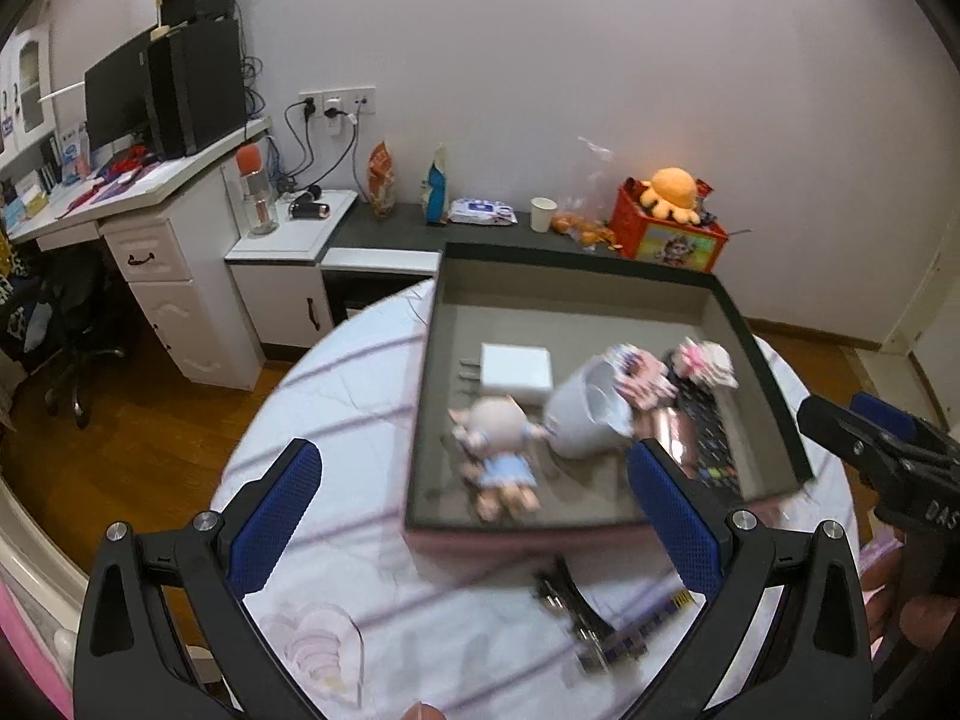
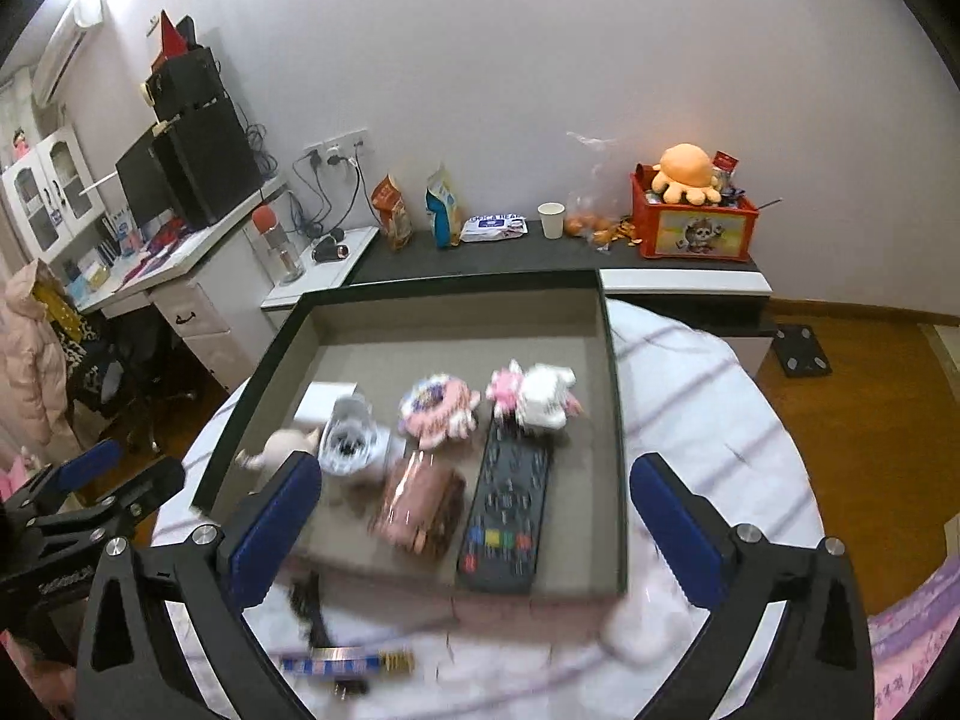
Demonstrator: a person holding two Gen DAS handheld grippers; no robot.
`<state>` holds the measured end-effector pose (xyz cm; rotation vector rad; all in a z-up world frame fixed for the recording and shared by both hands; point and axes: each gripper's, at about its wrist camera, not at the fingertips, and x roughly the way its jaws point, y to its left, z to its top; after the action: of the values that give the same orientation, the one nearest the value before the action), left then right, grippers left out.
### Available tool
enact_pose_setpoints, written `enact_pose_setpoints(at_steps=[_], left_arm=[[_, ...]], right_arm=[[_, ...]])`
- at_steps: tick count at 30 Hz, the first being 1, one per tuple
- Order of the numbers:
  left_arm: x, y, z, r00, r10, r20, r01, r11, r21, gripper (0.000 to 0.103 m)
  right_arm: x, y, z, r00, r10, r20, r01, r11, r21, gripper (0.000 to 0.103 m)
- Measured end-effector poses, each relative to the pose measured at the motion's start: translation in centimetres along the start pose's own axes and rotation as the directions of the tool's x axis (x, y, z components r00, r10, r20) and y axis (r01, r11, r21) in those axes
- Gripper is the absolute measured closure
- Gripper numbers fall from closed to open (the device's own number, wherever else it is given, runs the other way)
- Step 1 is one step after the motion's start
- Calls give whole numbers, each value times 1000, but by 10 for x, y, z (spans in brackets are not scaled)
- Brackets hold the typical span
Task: Organize rigid objects
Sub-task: 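Move the left gripper to the blue printed box and grasp it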
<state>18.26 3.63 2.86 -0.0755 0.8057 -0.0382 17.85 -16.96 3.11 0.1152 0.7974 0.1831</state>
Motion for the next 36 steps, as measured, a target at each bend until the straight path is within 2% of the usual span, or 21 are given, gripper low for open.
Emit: enact_pose_setpoints(at_steps=[6, 15, 26, 36], left_arm=[[-24, -10, -29, 1000, -18, -14, 18, 1000, 12, 0], [-22, -31, -86, 990, -59, -127, 65, 997, 46, 0], [-9, -50, -108, 979, -89, -182, 102, 993, 63, 0], [28, -61, -97, 969, -121, -214, 143, 985, 94, 2]], right_arm=[[-32, -7, -40, 1000, 4, -11, -3, 1000, 25, 0], [-51, -39, -97, 998, 4, -66, 4, 992, 123, 0], [-61, -52, -110, 998, -11, -63, 20, 990, 141, 0], [-50, -52, -110, 996, -19, -87, 31, 991, 131, 0]])
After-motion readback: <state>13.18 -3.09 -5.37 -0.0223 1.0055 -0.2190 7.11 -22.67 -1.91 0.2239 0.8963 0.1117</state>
